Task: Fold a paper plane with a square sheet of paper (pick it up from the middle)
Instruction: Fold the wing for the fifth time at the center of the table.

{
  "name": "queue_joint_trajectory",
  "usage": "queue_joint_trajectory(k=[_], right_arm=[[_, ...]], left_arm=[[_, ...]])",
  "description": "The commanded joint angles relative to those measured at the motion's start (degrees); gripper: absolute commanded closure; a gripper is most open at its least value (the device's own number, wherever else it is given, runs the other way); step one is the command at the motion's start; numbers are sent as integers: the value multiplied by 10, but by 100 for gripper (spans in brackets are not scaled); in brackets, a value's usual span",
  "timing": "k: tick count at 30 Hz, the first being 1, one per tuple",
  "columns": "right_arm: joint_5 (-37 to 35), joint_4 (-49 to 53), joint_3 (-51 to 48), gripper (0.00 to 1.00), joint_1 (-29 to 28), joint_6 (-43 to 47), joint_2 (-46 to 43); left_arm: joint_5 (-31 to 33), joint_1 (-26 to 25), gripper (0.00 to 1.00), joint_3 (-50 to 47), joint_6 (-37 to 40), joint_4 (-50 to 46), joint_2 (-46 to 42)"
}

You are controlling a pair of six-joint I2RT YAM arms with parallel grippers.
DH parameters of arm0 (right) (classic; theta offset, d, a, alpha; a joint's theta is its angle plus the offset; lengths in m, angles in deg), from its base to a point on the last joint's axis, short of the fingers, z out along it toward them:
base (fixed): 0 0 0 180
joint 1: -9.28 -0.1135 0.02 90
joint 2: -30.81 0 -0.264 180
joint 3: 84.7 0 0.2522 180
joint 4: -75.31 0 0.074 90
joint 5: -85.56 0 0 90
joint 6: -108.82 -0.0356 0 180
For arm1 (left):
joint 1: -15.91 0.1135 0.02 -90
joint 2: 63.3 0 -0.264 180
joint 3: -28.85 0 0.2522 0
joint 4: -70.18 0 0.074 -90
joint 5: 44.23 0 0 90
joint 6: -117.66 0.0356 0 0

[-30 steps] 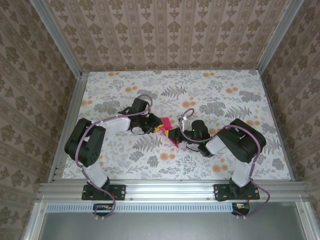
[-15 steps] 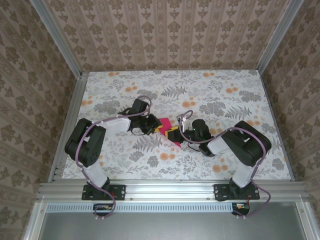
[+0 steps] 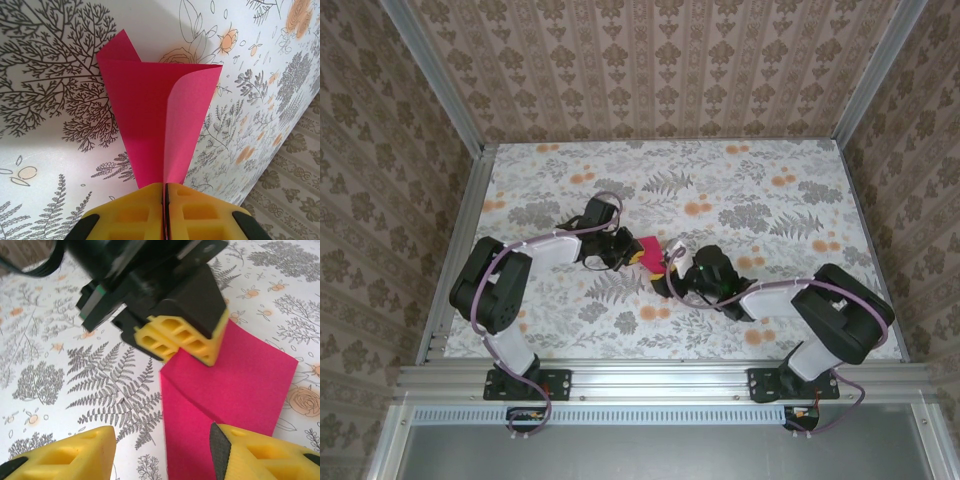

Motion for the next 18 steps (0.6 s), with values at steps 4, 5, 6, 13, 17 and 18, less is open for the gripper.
queue_joint_trajectory(k=[4, 5, 6, 13, 17, 18], right_arm=[[-138, 34, 13, 48, -54, 121, 7], [-149, 31, 16, 49, -62, 130, 17], [-163, 30, 21, 50, -70, 141, 29], [-244, -3, 45, 59, -96, 179, 78], [-277, -27, 47, 63, -99, 195, 92], [-286, -32, 47, 65, -99, 197, 95]], left_arm=[[6, -5, 90, -3, -13, -21, -20], [6, -5, 90, -3, -13, -21, -21], [5, -5, 90, -2, -13, -22, -21], [5, -5, 90, -3, -11, -26, -21], [6, -5, 90, -3, -12, -28, -21], [6, -4, 90, -3, -12, -28, -21]])
